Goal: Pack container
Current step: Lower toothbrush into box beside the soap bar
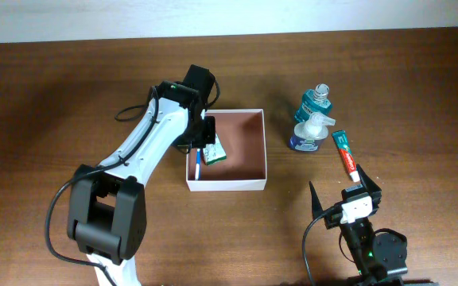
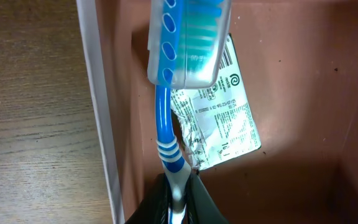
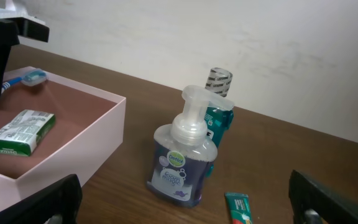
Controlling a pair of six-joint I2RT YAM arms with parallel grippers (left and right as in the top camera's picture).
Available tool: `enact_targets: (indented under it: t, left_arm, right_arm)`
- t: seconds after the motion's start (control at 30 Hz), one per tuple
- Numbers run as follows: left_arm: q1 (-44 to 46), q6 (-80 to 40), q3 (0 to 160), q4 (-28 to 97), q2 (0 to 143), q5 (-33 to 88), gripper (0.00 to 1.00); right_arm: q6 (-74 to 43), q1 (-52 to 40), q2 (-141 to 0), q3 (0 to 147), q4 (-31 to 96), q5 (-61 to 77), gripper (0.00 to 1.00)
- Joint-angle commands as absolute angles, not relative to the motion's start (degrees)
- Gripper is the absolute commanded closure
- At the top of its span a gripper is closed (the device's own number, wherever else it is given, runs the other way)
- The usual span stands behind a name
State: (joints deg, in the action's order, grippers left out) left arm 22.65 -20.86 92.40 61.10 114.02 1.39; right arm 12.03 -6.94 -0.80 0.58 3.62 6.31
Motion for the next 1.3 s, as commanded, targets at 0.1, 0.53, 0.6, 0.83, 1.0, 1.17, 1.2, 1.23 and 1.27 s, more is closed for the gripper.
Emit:
enact_targets:
  t: [0.1, 0.53, 0.6, 0.83, 1.0, 1.17, 1.2, 1.23, 1.27]
  left_arm:
    - [22.74, -21.63, 92.01, 61.56, 114.54, 0.6, 0.99]
    - [22.74, -21.63, 91.96, 61.25, 114.54, 0.56, 0.99]
    - [22.74, -21.63, 91.96, 61.25, 114.54, 0.56, 0.99]
    - [22.74, -21.63, 91.96, 61.21, 114.54, -0.36, 0.98]
    - [22.74, -21.63, 91.96, 61.08, 114.54, -0.49, 0.98]
    - [22.74, -21.63, 91.96, 60.93, 114.54, -0.49, 0.99]
    - [22.74, -21.63, 91.96, 60.9, 114.54, -0.49, 0.99]
    - [22.74, -21.63, 91.96, 60.9, 114.54, -0.49, 0.98]
    - [22.74, -21.63, 91.96, 60.9, 114.54, -0.49, 0.98]
  right_arm:
    - [12.01, -6.61, -0.25, 0.32, 3.88, 6.44, 0.02]
    - [12.01, -6.61, -0.25, 0.32, 3.86, 6.42, 0.02]
    - [12.01, -6.61, -0.25, 0.32, 3.88, 6.42, 0.02]
    - [12.01, -6.61, -0.25, 0.32, 3.86, 6.42, 0.02]
    - [12.01, -6.61, -0.25, 0.32, 3.88, 6.42, 0.02]
    - [11.99, -6.61, -0.25, 0.32, 3.88, 6.42, 0.02]
    - [12.01, -6.61, -0.25, 0.32, 3.86, 6.42, 0.02]
    - [12.01, -6.61, -0.25, 0.32, 3.86, 6.42, 0.02]
    - [12.01, -6.61, -0.25, 0.32, 3.88, 6.42, 0.02]
